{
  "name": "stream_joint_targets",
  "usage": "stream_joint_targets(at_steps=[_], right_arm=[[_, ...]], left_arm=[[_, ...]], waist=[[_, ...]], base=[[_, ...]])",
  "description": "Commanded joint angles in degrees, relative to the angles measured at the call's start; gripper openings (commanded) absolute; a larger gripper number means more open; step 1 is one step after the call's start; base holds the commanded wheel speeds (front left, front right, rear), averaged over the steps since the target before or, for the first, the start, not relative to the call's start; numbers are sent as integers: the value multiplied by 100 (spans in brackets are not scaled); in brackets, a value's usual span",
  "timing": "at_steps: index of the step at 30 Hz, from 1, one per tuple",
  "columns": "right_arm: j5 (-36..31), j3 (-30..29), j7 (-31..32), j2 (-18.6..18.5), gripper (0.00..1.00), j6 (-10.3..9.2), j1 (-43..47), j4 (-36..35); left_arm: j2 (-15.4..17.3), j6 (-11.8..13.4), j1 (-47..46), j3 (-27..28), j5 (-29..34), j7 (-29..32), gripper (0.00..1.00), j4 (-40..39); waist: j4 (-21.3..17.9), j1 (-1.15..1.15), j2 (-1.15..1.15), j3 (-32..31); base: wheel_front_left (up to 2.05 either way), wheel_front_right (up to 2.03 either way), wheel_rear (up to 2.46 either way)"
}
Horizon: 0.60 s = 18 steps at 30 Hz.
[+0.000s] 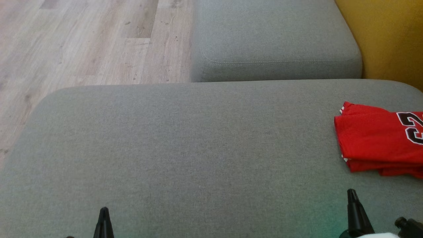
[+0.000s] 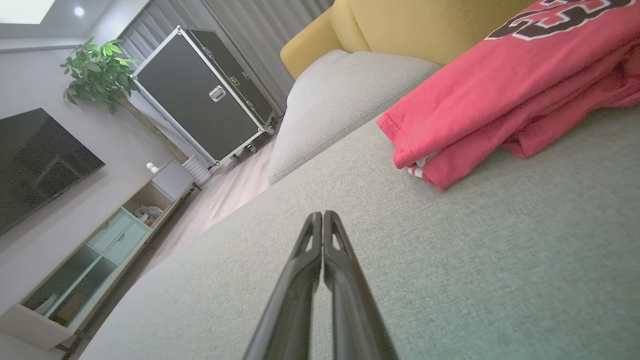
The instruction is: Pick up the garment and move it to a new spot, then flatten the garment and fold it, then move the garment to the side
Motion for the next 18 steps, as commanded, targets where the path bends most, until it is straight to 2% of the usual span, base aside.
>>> stream_joint_targets(at_steps=[1, 18], right_arm=[[214, -15, 45, -108, 0, -2, -347, -154], [1394, -119, 309, -123, 0, -2, -712, -40]], left_arm=[[-3, -36, -351, 147, -196, 48, 0, -147], [-15, -164, -672, 359, -1364, 327, 0, -82]], waist=[[-11, 0, 0, 14], [-102, 0, 0, 144]], base=[[0, 0, 0], [0, 0, 0]])
